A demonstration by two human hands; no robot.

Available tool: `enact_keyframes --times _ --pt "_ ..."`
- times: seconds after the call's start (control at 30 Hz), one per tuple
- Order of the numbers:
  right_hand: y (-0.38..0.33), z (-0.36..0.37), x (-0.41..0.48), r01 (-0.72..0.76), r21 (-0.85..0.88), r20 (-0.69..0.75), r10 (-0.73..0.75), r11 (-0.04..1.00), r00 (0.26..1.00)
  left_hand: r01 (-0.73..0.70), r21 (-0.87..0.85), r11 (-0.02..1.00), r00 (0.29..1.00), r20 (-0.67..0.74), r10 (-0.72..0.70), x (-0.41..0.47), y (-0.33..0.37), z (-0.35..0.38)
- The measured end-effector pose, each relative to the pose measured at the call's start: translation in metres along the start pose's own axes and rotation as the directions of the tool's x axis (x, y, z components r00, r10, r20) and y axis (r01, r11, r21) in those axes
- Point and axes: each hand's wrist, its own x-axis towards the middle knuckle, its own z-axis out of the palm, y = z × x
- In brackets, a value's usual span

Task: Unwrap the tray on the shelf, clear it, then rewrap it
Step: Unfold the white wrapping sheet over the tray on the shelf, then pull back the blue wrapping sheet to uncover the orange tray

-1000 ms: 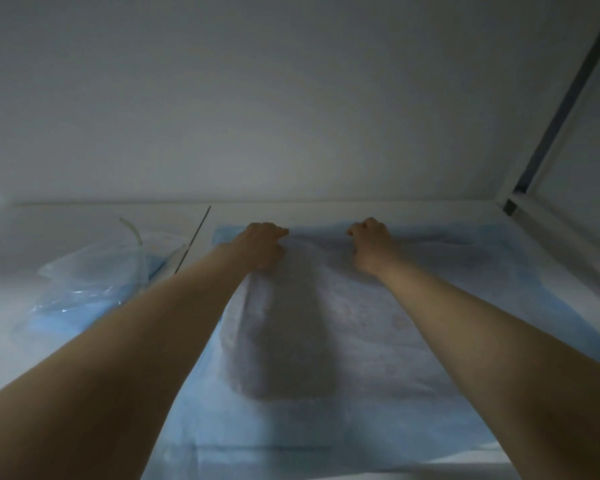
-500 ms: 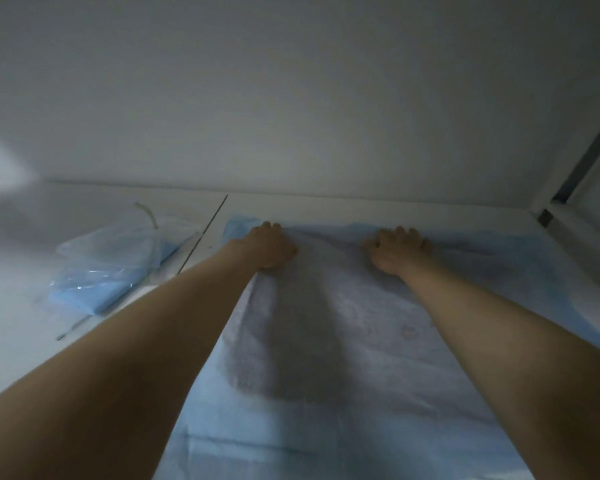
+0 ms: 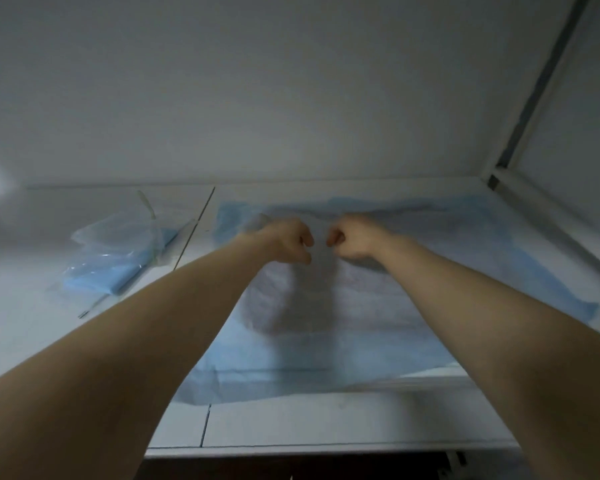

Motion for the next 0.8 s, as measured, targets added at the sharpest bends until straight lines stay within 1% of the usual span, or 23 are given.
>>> enact_keyframes --times 0.17,0.23,0.33,0.4,0.43,0.5,0.57,0.67,0.73,0.77,0.8 --pt "-0.017 0.001 -0.040 -0.050 0.105 0.094 0.040 0.993 0.995 -0.140 -0.114 0.984 0.985 0.087 0.151 -0.040 0.017 0.004" --pt "-0.020 0.003 -0.056 -0.083 0.144 0.132 0.064 0.986 0.989 -0.155 -0.179 0.972 0.972 0.151 0.183 -0.056 0.024 0.008" --pt "-0.022 0.007 -0.079 -0.157 0.182 0.169 0.126 0.971 0.978 -0.159 -0.265 0.951 0.953 0.210 0.217 -0.077 0.031 0.015" --pt "-0.024 0.009 -0.092 -0.198 0.238 0.173 0.159 0.951 0.972 -0.191 -0.268 0.944 0.931 0.255 0.261 -0.089 0.035 0.020" --pt "-0.024 0.011 -0.099 -0.222 0.271 0.177 0.178 0.937 0.968 -0.234 -0.209 0.949 0.920 0.269 0.286 -0.096 0.037 0.022" --pt "-0.027 0.013 -0.111 -0.256 0.302 0.193 0.204 0.918 0.960 -0.349 0.001 0.937 0.898 0.286 0.334 -0.105 0.039 0.027" --pt "-0.031 0.014 -0.121 -0.258 0.317 0.197 0.203 0.913 0.959 -0.451 0.196 0.871 0.876 0.285 0.389 -0.114 0.040 0.030" --pt "-0.037 0.014 -0.133 -0.246 0.350 0.194 0.187 0.904 0.963 -0.540 0.401 0.740 0.841 0.284 0.460 -0.125 0.036 0.039" --pt "-0.040 0.015 -0.139 -0.264 0.337 0.219 0.198 0.904 0.956 -0.547 0.463 0.698 0.837 0.275 0.474 -0.129 0.033 0.045" --pt "-0.042 0.015 -0.141 -0.272 0.330 0.234 0.201 0.904 0.951 -0.541 0.457 0.706 0.840 0.261 0.475 -0.129 0.032 0.047" --pt "-0.044 0.014 -0.144 -0.279 0.324 0.248 0.204 0.904 0.947 -0.529 0.425 0.735 0.849 0.244 0.469 -0.130 0.031 0.046"
